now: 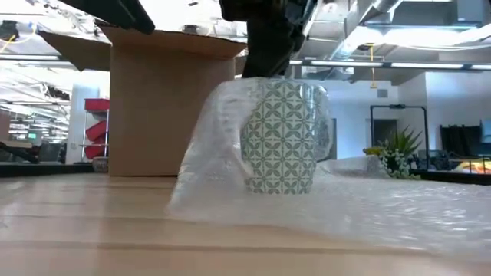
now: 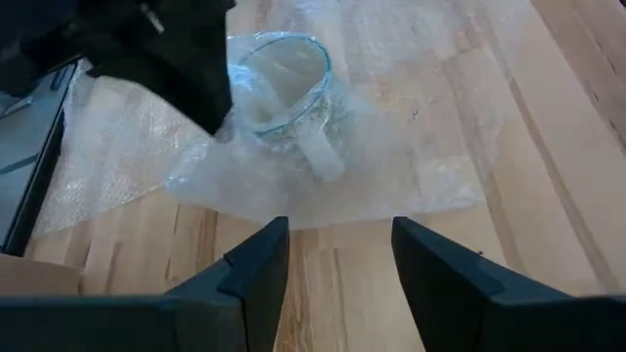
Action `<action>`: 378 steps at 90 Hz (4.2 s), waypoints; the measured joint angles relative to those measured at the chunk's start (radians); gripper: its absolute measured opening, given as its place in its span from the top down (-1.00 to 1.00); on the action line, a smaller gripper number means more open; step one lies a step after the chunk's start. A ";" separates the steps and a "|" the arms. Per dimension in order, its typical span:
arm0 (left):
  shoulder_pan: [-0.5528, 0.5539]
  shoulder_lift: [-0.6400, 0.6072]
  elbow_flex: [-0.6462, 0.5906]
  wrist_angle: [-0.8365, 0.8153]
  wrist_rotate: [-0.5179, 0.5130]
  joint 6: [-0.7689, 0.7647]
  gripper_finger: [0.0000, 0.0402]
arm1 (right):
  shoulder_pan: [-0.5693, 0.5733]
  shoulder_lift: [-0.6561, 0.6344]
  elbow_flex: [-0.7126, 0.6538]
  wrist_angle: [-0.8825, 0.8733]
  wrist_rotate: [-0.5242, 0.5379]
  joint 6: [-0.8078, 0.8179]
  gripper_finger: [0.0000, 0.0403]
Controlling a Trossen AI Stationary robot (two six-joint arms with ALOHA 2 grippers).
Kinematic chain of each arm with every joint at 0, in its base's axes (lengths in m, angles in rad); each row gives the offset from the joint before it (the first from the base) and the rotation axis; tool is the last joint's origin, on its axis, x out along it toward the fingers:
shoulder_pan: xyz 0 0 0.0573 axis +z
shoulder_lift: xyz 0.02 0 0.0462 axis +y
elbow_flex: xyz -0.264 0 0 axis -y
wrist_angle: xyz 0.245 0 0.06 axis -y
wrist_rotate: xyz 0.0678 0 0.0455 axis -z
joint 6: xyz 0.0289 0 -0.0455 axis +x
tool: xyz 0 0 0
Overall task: Wrap mug
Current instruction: Wrap the green patterned mug with the bubble wrap
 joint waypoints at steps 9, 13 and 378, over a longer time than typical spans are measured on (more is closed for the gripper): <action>0.000 0.000 0.000 -0.010 0.000 -0.003 0.18 | 0.013 -0.001 0.000 -0.011 -0.001 -0.003 1.00; 0.000 0.000 0.000 -0.014 0.000 -0.006 0.18 | 0.016 0.001 0.000 -0.013 -0.003 -0.003 1.00; 0.004 0.000 0.000 -0.043 0.000 -0.046 0.18 | 0.082 0.096 0.068 -0.221 0.011 0.082 0.31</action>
